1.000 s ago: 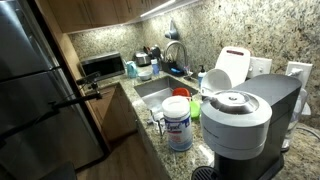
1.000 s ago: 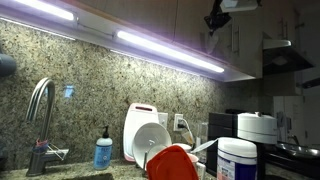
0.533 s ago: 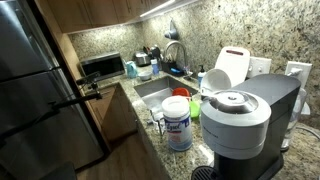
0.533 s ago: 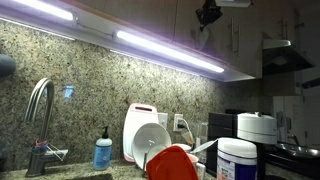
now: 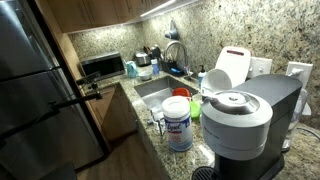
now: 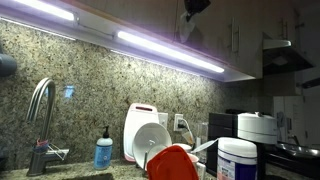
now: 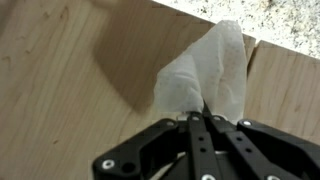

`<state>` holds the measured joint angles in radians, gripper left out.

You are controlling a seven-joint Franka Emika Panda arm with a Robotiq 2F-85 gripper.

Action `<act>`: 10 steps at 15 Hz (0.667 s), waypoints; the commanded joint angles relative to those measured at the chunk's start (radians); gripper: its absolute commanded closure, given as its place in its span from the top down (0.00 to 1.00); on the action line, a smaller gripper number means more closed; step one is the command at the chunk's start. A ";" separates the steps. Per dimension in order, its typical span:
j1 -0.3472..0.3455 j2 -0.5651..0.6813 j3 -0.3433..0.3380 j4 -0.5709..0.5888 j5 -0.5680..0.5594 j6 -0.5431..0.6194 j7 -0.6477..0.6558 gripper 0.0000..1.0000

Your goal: Remove a wipe from the container

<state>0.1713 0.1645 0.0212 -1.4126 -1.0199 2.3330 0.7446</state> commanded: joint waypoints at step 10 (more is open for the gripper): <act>-0.064 0.029 -0.070 -0.002 0.003 -0.030 -0.020 0.01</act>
<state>0.1410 0.1798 -0.0196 -1.4238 -1.0236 2.3150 0.7306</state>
